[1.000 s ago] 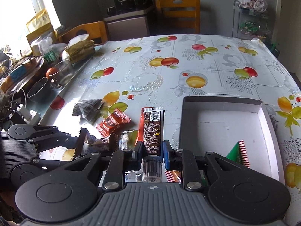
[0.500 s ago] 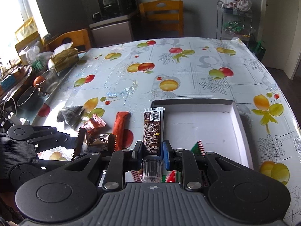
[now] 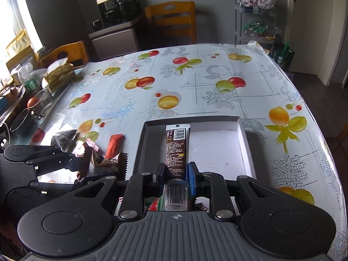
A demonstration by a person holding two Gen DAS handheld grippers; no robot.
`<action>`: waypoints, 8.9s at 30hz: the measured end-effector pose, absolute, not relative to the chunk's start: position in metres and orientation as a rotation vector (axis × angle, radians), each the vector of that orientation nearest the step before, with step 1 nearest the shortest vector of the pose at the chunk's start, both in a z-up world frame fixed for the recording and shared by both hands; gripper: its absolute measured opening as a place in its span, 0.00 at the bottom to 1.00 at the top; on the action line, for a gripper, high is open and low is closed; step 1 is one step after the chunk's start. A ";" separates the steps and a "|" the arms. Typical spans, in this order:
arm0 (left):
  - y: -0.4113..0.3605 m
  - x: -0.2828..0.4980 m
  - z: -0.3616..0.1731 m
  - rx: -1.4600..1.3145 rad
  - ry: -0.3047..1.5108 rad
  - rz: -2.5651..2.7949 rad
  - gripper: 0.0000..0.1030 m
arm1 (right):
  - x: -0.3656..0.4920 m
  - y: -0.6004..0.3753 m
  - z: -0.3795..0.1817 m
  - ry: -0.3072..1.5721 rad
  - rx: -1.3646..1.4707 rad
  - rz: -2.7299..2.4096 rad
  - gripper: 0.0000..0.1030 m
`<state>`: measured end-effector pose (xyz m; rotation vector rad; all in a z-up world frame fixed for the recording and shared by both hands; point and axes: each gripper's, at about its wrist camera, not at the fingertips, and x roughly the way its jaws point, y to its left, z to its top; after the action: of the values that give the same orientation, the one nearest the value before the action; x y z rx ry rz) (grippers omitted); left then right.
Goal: Organize snacks
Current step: 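Carry the chocolate tube and the brown serrated packet over the white box, then open the right gripper to drop the tube while the left opens to drop the packet into the box, then move both grippers back over the snacks on the table, then grasp the small white wrapped candy with the right gripper while the left grasps the brown twisted candy, then carry both wrapped candies over the white box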
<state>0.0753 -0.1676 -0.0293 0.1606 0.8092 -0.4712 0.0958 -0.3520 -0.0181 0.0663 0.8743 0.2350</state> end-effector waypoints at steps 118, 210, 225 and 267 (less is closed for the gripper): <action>-0.216 0.099 -0.056 0.112 0.883 -0.465 0.50 | 0.112 -0.383 -0.042 0.969 0.014 0.194 0.41; -0.033 0.080 -0.108 0.045 0.954 -0.341 0.21 | 0.084 -0.190 -0.109 1.083 -0.214 0.398 0.18; -0.039 0.071 -0.085 0.036 0.919 -0.359 0.21 | 0.075 -0.206 -0.068 1.000 -0.132 0.350 0.17; -0.178 0.084 -0.022 0.189 0.834 -0.490 0.21 | 0.095 -0.340 -0.033 0.890 0.032 0.246 0.17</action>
<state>0.0837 -0.1779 -0.0217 0.1892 0.8339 -0.4904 0.0947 -0.3398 -0.0327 0.0315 0.8905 0.2461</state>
